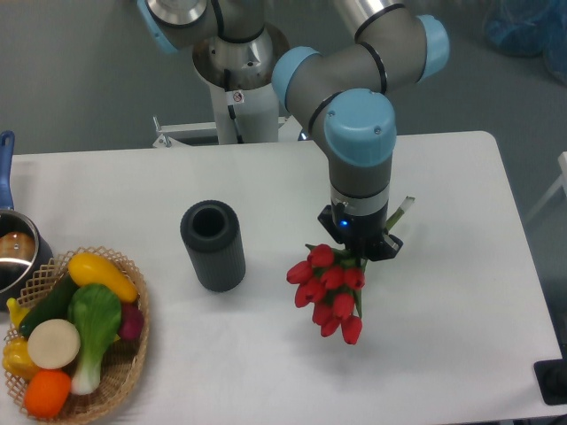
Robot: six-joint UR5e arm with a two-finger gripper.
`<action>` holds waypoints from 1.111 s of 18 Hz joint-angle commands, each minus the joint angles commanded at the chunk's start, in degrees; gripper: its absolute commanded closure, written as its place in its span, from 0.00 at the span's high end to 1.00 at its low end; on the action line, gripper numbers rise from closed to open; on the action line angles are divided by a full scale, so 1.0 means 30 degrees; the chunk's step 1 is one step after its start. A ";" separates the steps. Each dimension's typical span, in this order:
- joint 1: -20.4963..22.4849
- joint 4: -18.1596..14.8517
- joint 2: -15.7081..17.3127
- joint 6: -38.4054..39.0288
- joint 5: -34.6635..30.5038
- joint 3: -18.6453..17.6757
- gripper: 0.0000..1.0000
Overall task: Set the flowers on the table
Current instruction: 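Lower the held red tulips toward the table surface with the gripper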
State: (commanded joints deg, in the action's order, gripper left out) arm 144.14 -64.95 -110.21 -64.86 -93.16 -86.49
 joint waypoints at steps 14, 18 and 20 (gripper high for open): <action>-0.0291 0.0117 -0.1872 0.0030 0.0586 0.0176 0.00; -0.0322 0.0117 -0.2197 0.0000 0.0528 0.0088 0.03; -0.0322 0.0117 -0.2314 0.0029 0.0498 0.0030 0.09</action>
State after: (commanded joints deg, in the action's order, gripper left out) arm 143.17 -64.60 -117.16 -64.78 -91.67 -86.40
